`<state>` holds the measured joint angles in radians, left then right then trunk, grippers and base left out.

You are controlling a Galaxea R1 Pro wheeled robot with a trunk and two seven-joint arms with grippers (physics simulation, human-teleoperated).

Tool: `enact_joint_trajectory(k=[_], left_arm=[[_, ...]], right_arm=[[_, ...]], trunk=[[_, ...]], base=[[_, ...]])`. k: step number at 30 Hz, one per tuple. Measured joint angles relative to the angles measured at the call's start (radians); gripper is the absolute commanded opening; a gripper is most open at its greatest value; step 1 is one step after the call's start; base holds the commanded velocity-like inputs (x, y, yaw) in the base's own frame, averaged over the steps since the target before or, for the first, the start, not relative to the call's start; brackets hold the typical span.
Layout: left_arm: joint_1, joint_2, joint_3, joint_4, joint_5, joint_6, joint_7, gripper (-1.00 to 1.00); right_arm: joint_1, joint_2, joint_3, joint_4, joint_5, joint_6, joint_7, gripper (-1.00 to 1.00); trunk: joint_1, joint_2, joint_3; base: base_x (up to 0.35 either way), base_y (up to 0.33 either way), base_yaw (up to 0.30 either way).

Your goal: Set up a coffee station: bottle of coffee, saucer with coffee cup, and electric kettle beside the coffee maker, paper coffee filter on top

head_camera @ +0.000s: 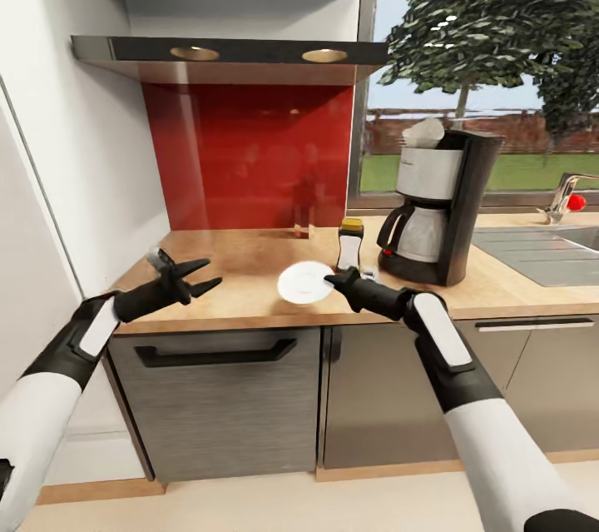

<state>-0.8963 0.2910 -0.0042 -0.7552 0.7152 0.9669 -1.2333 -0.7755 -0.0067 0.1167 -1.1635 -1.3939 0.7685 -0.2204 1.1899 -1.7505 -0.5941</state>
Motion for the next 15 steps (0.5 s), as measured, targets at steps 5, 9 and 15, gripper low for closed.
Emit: enact_joint_trajectory(k=[5, 9, 15], left_arm=[[0.126, 0.027, -0.076, -0.002, -0.005, -0.073, -0.112, 1.0], [0.249, 0.093, -0.261, 0.059, -0.005, -0.252, -0.296, 1.0], [0.305, 0.131, -0.354, 0.464, -0.005, -0.584, -0.334, 1.0]], right_arm=[[0.059, -0.025, 0.002, -0.075, 0.001, 0.017, 0.003, -1.0], [0.12, -0.045, 0.003, -0.137, 0.002, 0.08, 0.031, -1.0], [0.198, -0.05, 0.003, -0.201, 0.107, 0.096, 0.144, -1.0]], trunk=[[0.0, 0.0, 0.0], [0.0, 0.0, 0.0], [0.0, 0.0, 0.0]], base=[[0.0, 0.0, 0.0], [0.0, 0.0, 0.0], [0.0, 0.0, 0.0]])
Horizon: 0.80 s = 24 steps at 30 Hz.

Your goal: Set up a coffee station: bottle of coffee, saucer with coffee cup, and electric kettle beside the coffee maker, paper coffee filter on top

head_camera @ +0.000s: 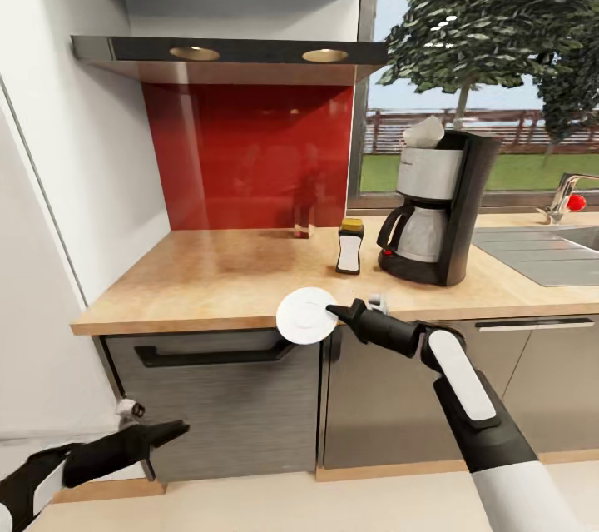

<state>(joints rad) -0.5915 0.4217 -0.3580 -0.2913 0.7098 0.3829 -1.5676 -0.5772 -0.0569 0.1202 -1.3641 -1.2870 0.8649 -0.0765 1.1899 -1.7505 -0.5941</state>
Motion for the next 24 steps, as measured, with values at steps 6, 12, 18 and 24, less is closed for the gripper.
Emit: enact_joint_trajectory(k=[6, 12, 18, 24], left_arm=[[0.151, 0.028, -0.02, 0.247, -0.002, -0.232, 0.0, 1.0], [0.296, 0.07, -0.02, 0.265, -0.003, -0.253, 0.132, 1.0], [0.339, -0.001, -0.01, 0.267, -0.005, -0.254, 0.606, 1.0], [0.347, -0.07, 0.097, 0.266, -0.004, -0.254, 1.022, 1.0]], right_arm=[[0.052, -0.001, 0.001, -0.017, 0.175, 0.001, 0.242, -1.0], [0.057, -0.027, 0.002, -0.018, 0.209, 0.003, 0.346, -1.0], [0.058, -0.035, 0.001, -0.018, 0.214, 0.003, 0.393, -1.0], [0.058, -0.041, 0.001, -0.018, 0.216, 0.003, 0.403, -1.0]], trunk=[[0.0, 0.0, 0.0], [0.0, 0.0, 0.0], [0.0, 0.0, 0.0], [0.0, 0.0, 0.0]], base=[[0.0, 0.0, 0.0], [0.0, 0.0, 0.0], [0.0, 0.0, 0.0], [0.0, 0.0, 0.0]])
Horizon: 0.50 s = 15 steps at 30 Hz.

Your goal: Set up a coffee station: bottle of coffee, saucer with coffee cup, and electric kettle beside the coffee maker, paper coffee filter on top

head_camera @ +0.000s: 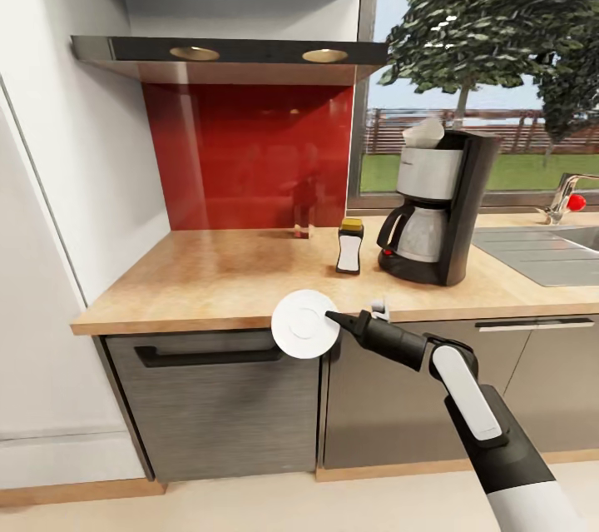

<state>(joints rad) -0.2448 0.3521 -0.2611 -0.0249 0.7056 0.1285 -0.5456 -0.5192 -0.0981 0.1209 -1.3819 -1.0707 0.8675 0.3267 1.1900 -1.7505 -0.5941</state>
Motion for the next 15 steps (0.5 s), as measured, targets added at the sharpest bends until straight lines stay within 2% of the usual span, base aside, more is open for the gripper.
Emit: enact_joint_trajectory(k=[1, 5, 15], left_arm=[[0.0, -0.007, 0.022, 0.0, 0.0, 0.0, 0.04, 1.0], [0.001, -0.012, 0.041, 0.0, 0.0, 0.0, 0.074, 1.0], [0.001, -0.014, 0.047, 0.0, 0.0, 0.001, 0.084, 1.0]], right_arm=[[0.0, -0.001, 0.0, 0.0, 0.0, 0.0, 0.001, -1.0], [0.0, -0.001, 0.0, 0.001, 0.0, 0.0, 0.0, -1.0], [0.0, -0.002, -0.002, 0.0, 0.0, 0.001, 0.0, -1.0]], trunk=[[0.0, 0.0, 0.0], [0.0, 0.0, 0.0], [0.0, 0.0, 0.0]], base=[[0.0, 0.0, 0.0], [0.0, 0.0, 0.0], [0.03, -0.027, 0.0]])
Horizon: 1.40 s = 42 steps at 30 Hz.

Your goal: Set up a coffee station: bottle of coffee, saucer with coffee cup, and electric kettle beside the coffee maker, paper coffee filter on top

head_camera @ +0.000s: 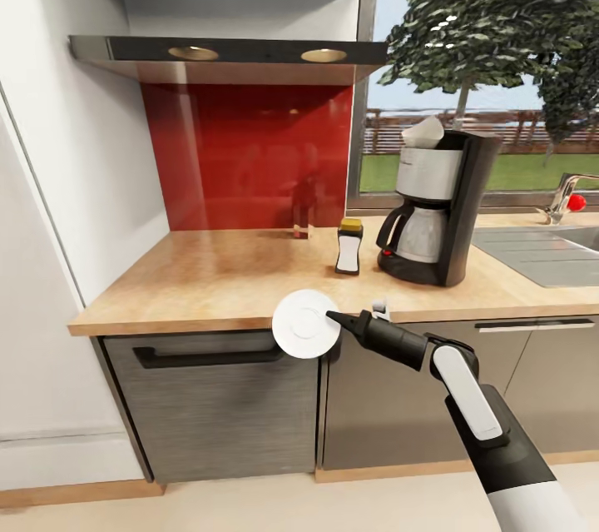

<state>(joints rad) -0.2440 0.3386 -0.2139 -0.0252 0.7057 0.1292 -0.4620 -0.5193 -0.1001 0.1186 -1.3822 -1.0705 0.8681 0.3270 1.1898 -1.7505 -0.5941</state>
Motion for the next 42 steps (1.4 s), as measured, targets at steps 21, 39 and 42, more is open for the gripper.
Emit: enact_joint_trajectory(k=[21, 39, 42], left_arm=[[0.0, -0.002, 0.0, 0.0, 0.0, 0.0, 0.0, 1.0], [0.0, -0.007, 0.0, 0.0, 0.0, 0.0, 0.0, 1.0], [0.0, -0.007, -0.001, 0.0, 0.0, 0.0, 0.0, 1.0]], right_arm=[[-0.034, -0.009, -0.114, 0.001, -0.007, 0.116, -0.127, -1.0], [-0.143, -0.009, -0.202, 0.009, -0.334, 0.117, -0.618, -1.0], [-0.144, -0.01, -0.225, 0.01, -0.366, 0.117, -0.659, -1.0]], trunk=[[0.0, 0.0, 0.0], [0.0, 0.0, 0.0], [0.0, 0.0, 0.0]], base=[[0.039, -0.028, 0.0], [0.019, 0.0, 0.0], [0.018, 0.0, 0.0]])
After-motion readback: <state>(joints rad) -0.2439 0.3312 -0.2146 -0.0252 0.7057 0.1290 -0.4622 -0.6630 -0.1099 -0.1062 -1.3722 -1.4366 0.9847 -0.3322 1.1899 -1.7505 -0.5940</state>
